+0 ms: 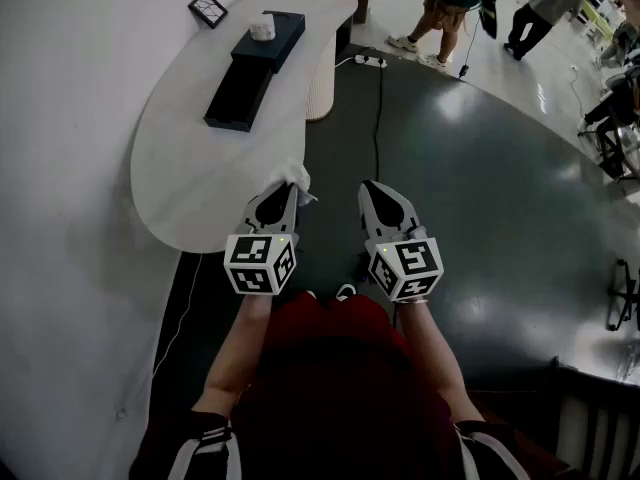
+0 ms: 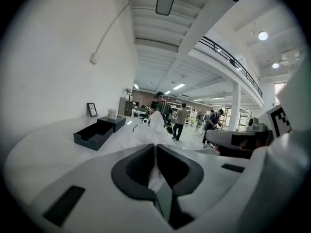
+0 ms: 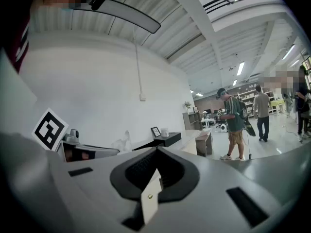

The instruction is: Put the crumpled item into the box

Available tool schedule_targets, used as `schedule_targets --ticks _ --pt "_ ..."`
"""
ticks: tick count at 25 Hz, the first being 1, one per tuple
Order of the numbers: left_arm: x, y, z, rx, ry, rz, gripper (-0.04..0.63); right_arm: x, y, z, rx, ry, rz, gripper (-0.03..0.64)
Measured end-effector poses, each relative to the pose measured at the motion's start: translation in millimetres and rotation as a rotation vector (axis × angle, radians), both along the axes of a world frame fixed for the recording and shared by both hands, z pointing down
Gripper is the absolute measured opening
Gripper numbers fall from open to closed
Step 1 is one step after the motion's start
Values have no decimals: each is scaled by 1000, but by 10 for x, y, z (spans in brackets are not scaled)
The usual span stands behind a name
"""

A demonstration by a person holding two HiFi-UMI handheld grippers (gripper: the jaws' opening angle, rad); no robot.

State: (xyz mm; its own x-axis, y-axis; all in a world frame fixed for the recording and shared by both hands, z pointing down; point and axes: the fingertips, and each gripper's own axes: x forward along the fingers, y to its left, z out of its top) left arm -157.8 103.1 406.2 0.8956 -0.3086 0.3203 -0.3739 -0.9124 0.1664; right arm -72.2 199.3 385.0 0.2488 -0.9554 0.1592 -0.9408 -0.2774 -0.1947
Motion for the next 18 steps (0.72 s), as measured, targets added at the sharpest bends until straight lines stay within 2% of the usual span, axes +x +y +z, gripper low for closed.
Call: schedule_targets --ticks 6,12,18 --pt "119 65 -17 17 0 -7 37 161 78 47 6 -26 7 15" --pt "114 140 -5 20 -7 -46 37 145 178 84 -13 -23 -31 15" --pt "142 134 -52 38 -4 -68 37 193 250 108 -5 -29 -26 15"
